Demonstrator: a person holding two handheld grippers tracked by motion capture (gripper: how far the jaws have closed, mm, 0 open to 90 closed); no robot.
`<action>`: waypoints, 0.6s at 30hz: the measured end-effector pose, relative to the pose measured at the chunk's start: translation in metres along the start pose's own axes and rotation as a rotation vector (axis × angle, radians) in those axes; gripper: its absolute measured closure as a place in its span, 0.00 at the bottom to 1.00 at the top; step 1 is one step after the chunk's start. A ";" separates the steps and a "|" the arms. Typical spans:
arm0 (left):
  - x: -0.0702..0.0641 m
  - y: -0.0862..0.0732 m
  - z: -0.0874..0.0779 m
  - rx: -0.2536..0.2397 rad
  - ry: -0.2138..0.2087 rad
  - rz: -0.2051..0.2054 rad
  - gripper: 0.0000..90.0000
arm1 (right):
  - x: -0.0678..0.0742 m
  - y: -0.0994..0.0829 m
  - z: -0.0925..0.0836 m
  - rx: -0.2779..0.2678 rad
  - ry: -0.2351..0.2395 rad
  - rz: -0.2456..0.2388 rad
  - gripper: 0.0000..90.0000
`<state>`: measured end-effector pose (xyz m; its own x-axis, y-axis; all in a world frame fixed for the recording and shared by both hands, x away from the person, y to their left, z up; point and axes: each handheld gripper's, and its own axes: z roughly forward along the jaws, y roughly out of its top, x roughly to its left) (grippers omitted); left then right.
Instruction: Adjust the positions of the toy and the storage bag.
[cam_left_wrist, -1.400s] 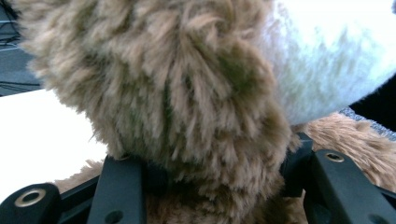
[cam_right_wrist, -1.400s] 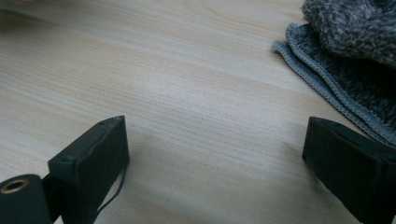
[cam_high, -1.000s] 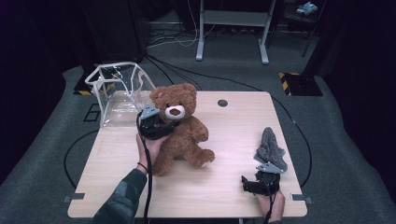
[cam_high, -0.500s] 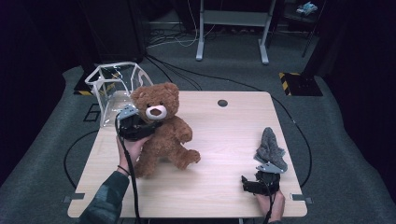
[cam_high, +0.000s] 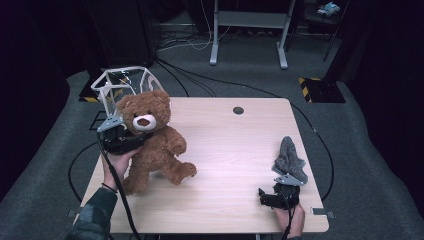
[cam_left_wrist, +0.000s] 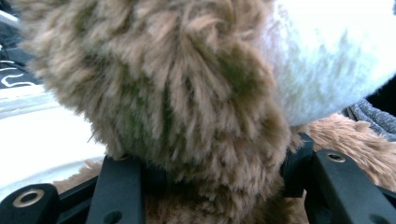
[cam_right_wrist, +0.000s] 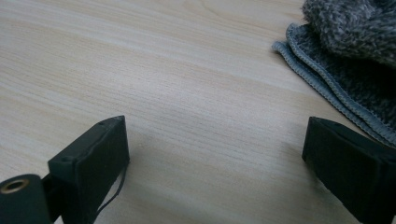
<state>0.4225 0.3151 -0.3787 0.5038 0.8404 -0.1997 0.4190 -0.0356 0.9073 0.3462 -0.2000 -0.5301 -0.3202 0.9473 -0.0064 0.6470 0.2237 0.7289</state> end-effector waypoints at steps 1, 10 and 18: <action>0.000 0.000 0.000 0.000 0.000 0.000 0.54 | 0.000 0.000 0.000 0.000 0.000 0.000 0.07; 0.021 -0.010 -0.029 0.019 0.020 -0.010 0.54 | 0.000 0.000 0.000 -0.001 -0.001 -0.001 0.07; 0.039 -0.027 -0.048 0.063 0.003 -0.034 0.53 | 0.000 0.000 0.000 0.000 -0.001 0.000 0.07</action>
<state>0.3946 0.3744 -0.3933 0.4861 0.8433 -0.2293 0.4829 -0.0406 0.8747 0.3462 -0.2000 -0.5301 -0.3198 0.9475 -0.0070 0.6469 0.2238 0.7290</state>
